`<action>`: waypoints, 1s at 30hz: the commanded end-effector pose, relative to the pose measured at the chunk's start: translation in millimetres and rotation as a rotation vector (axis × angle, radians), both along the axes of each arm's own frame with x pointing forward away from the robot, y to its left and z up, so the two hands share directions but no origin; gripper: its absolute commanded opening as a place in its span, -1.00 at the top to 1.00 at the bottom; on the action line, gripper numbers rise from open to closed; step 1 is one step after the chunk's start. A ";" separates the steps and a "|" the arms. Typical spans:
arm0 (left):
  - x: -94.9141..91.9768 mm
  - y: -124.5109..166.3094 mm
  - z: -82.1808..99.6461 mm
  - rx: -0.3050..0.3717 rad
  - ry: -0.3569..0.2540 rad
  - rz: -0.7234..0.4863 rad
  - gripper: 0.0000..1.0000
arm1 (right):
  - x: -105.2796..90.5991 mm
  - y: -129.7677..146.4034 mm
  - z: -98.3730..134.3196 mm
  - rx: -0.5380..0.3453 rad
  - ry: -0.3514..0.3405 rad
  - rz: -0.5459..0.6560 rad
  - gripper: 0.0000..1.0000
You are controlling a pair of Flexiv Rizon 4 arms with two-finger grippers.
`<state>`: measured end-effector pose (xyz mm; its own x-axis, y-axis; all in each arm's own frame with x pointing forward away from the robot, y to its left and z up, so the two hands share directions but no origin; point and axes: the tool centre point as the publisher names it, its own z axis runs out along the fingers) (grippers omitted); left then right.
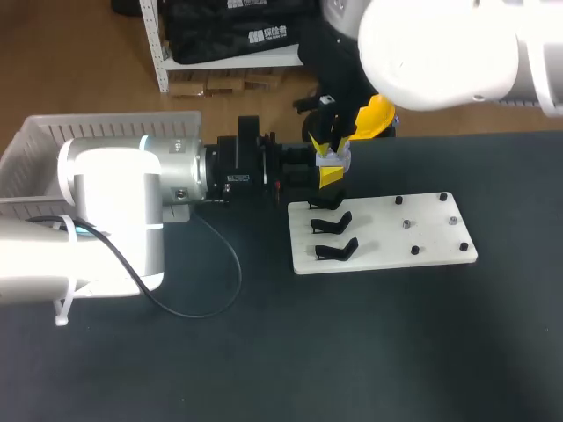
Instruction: Pick up each earbud case from the left stands, insert the matching earbuds, close the lid, and place the case in the box.
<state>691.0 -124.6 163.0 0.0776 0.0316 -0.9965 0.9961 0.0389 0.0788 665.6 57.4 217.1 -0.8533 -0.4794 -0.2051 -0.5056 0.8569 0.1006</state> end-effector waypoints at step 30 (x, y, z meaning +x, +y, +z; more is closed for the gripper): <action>-2.0 -0.7 -1.4 -0.006 -0.006 0.009 1.00 | 10.9 -2.9 -5.1 -0.019 0.012 0.044 1.00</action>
<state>691.0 -125.0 163.1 0.0777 0.0317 -0.9965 0.9961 0.0388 0.0789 672.7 53.3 211.3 -0.8346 -0.5159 -0.1930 -0.5391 0.8371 0.0935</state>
